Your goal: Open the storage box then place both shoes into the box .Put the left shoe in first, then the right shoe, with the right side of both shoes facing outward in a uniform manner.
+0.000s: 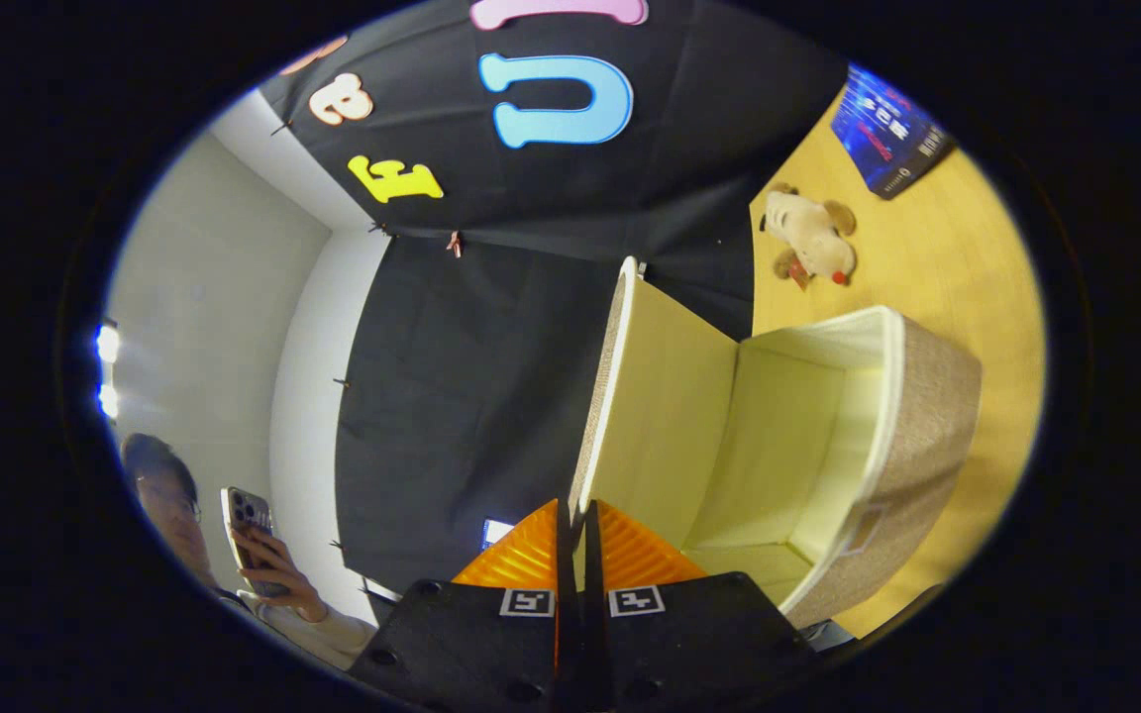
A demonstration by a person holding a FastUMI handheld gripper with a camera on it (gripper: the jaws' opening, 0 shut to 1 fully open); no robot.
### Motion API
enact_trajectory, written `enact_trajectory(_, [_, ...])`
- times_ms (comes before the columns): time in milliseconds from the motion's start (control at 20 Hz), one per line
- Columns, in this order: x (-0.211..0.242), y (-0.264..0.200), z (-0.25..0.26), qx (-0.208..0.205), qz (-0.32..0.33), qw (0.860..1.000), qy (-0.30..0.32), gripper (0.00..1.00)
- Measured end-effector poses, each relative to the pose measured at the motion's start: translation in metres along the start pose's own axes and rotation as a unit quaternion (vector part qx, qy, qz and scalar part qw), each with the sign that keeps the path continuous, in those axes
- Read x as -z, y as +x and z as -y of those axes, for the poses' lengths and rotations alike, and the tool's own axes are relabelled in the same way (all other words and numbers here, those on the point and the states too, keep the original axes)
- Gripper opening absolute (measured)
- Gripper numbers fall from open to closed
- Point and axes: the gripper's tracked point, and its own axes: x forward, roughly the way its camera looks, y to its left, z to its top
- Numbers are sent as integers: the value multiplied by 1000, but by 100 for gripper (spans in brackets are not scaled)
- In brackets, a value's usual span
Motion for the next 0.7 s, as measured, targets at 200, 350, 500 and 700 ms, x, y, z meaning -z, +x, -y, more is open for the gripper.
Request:
enact_trajectory(200, [8,51,-34,10,-4,998,-56,7])
enact_trajectory(350, [16,89,-43,24,-4,997,-70,7])
enact_trajectory(500, [21,121,-44,35,2,997,-75,7])
enact_trajectory(700, [30,157,-37,51,2,996,-72,7])
